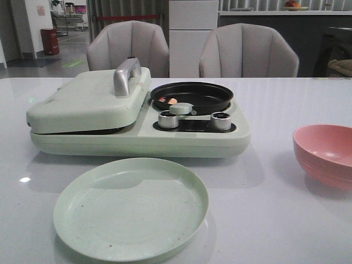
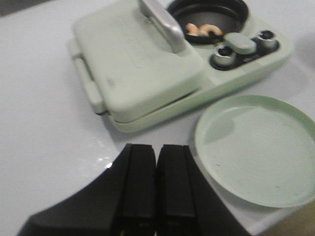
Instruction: Make breakfast with bread and shrimp
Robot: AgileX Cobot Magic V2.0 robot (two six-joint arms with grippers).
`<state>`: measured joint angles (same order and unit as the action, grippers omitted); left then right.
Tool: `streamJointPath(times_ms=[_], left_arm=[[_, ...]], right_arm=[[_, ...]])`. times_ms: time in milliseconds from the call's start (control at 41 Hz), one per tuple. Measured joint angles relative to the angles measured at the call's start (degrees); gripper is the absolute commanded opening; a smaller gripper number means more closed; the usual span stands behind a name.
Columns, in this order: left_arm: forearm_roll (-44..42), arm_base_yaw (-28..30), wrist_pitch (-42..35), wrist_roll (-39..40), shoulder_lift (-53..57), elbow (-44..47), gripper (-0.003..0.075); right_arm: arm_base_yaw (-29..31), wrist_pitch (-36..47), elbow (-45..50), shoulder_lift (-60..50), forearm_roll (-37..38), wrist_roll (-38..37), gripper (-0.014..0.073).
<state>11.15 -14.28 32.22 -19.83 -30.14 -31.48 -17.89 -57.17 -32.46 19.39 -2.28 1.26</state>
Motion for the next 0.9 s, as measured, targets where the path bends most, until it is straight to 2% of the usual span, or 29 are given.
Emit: streamJointPath(times_ms=[195,366,512,610,780,902], left_arm=[[-1.54,7.65,-3.9,0.0,11.57,8.91,0.01],[-0.9,10.02,-7.79,1.0,21.29,16.87,0.01],[-10.16,10.02,-11.06,18.58,28.47,24.5,0.01],[-15.22,10.02,-12.79,25.79,30.36,28.74,0.01],[-16.75,10.02,-21.02,28.41,30.36,31.64,0.01],[-16.88,10.02,-25.11,26.91,30.36,31.64,0.01]], right_arm=[[0.0,0.0,0.0,0.0,0.0,0.0,0.0008],[0.0,0.0,0.0,0.0,0.0,0.0,0.0008],[0.0,0.0,0.0,0.0,0.0,0.0,0.0008],[0.0,0.0,0.0,0.0,0.0,0.0,0.0008],[0.0,0.0,0.0,0.0,0.0,0.0,0.0008],[0.0,0.0,0.0,0.0,0.0,0.0,0.0008]])
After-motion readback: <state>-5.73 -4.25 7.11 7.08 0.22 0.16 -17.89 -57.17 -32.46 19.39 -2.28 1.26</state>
